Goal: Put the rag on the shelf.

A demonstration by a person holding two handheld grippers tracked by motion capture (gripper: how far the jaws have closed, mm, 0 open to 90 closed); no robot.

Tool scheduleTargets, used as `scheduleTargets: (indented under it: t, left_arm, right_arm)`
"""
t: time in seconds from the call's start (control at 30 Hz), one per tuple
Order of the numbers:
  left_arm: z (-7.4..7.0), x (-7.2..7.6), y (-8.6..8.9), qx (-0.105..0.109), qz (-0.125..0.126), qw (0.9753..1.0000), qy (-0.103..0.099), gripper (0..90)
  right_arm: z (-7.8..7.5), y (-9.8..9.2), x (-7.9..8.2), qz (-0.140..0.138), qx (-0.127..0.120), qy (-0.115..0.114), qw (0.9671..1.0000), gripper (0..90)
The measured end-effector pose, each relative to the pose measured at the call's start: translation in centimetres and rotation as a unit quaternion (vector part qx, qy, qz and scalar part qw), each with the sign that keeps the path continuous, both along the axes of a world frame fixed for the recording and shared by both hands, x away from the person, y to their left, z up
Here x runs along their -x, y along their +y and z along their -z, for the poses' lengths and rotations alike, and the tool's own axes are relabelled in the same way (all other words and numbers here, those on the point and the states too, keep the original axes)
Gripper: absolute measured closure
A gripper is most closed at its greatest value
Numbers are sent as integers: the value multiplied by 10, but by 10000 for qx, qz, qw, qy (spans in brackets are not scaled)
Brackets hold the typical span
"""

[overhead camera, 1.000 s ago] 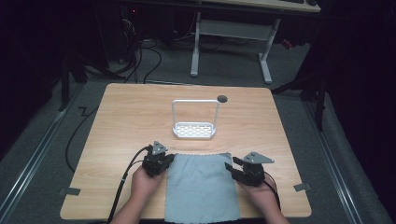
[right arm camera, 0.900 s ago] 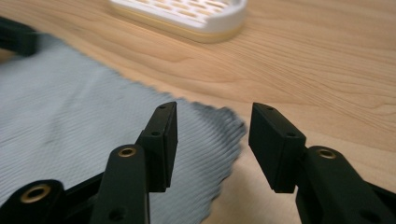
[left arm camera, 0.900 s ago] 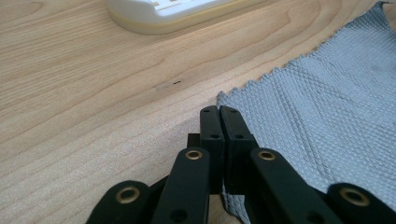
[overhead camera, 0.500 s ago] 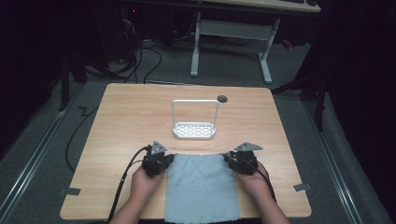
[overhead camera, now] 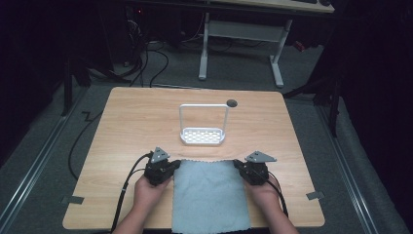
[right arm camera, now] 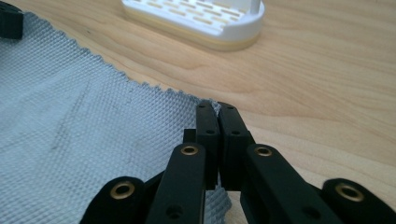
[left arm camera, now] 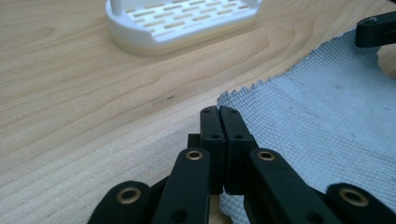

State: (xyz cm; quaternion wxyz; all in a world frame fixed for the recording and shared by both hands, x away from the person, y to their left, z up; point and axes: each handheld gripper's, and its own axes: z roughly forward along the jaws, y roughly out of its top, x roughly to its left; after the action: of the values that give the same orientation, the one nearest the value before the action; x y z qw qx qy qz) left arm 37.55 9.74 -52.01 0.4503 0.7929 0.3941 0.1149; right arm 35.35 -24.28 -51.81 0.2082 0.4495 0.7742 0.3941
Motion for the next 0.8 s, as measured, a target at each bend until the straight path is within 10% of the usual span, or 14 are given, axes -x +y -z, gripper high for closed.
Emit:
scheduleTargets:
  t: [0.8]
  left_arm:
    - [-62,27,14,760,-143,9886,-1288,897]
  right_arm:
    - [-62,-1,29,13,-553,-1450,9879,890]
